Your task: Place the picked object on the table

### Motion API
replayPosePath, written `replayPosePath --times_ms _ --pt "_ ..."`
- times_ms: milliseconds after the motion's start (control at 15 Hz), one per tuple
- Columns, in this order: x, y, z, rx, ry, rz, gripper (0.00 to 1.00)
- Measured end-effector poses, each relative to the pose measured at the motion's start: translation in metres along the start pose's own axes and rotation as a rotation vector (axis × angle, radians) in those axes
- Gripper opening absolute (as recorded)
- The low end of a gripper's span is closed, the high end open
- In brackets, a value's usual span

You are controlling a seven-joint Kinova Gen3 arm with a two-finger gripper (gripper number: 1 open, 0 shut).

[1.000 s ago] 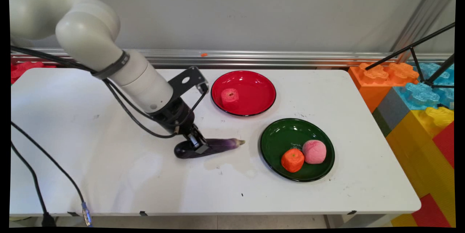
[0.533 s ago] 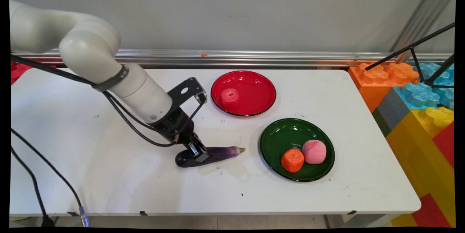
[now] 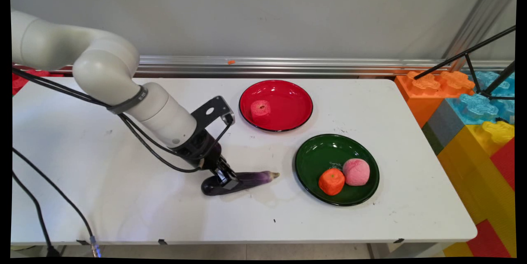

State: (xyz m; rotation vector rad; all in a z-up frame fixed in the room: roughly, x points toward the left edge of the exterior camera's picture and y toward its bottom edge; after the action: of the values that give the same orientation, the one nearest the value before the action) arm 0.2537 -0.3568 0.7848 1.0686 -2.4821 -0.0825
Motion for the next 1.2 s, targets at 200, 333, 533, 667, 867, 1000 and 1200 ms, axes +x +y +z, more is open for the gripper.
replayPosePath --times_ms 200,333,533,667,867,1000,1200 --pt "-0.004 -0.001 0.004 -0.006 0.003 0.001 0.00" --pt "-0.007 -0.002 0.007 -0.010 0.005 0.002 0.00" --pt "-0.009 -0.002 0.010 -0.014 0.008 0.004 0.00" --pt "-0.011 -0.002 0.010 -0.016 0.008 0.005 0.00" --pt "-0.014 -0.002 0.012 -0.020 0.008 0.008 0.00" --pt "-0.016 -0.002 0.012 -0.020 0.006 0.016 0.00" --pt "-0.015 -0.001 0.010 -0.024 0.007 0.041 1.00"
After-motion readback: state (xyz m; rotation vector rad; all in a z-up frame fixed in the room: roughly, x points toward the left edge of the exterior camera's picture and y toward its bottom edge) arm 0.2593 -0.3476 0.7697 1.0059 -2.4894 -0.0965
